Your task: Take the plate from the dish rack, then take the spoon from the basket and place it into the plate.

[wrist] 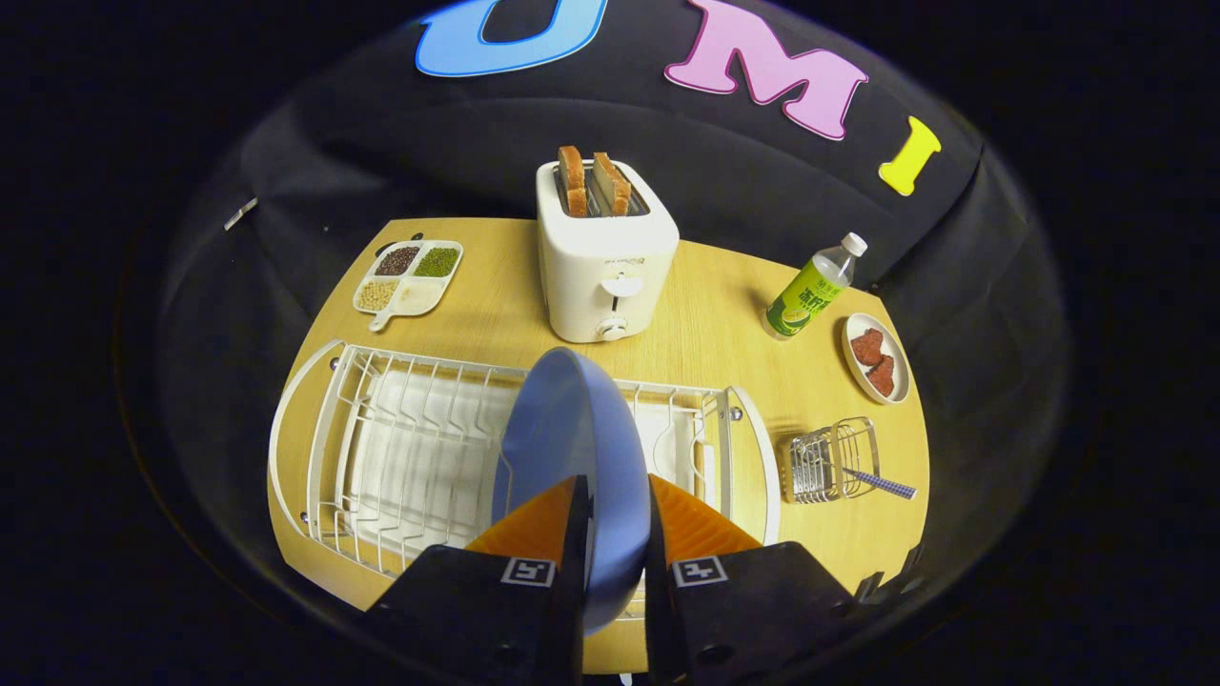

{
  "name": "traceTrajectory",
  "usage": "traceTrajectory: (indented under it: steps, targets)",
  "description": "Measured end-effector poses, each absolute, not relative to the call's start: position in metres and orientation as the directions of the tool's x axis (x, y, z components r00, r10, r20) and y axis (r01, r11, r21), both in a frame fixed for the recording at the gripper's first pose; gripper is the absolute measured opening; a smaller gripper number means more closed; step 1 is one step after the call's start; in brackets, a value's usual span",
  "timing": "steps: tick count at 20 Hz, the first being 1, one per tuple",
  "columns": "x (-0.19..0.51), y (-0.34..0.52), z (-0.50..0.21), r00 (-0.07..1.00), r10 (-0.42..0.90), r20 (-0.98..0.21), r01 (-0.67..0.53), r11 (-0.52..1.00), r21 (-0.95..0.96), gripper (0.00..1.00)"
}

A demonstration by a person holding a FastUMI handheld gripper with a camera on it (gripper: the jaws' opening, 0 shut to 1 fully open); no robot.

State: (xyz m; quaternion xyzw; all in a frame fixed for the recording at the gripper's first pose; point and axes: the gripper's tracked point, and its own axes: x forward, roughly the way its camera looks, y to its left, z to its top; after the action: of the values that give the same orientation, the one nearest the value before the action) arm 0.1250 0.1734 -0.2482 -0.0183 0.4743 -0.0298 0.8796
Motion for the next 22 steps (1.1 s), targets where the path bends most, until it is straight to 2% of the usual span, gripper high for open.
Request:
traceTrajectory:
  steps: [6,11,16,22]
  targets:
    - [0.133,0.161,-0.229,0.59,-0.089,-0.803,0.034,0.996,-0.086,0.27]
    - [0.124,0.15,-0.198,0.655,0.034,-0.754,0.019,0.998,0.061,0.26]
    - [0.072,0.118,-0.172,0.698,0.225,-0.68,-0.033,0.959,0.283,0.26]
    - [-0.003,0.049,-0.181,0.713,0.262,-0.651,0.016,0.921,0.388,0.26]
